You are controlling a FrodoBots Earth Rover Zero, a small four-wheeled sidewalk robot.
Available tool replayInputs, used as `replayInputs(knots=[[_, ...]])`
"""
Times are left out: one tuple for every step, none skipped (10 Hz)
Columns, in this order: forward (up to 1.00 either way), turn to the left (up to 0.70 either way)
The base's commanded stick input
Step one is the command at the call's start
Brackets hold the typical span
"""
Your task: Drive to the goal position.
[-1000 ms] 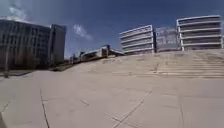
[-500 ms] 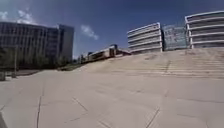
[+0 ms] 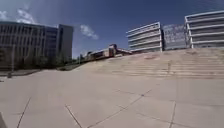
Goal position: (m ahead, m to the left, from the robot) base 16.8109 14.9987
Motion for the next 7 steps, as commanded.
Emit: replayInputs(knots=[[0.7,-0.01],[0.7,-0.01],[0.7,-0.01],[0.7,-0.01],[0.7,-0.01],[0.7,-0.01],[0.7,-0.01]])
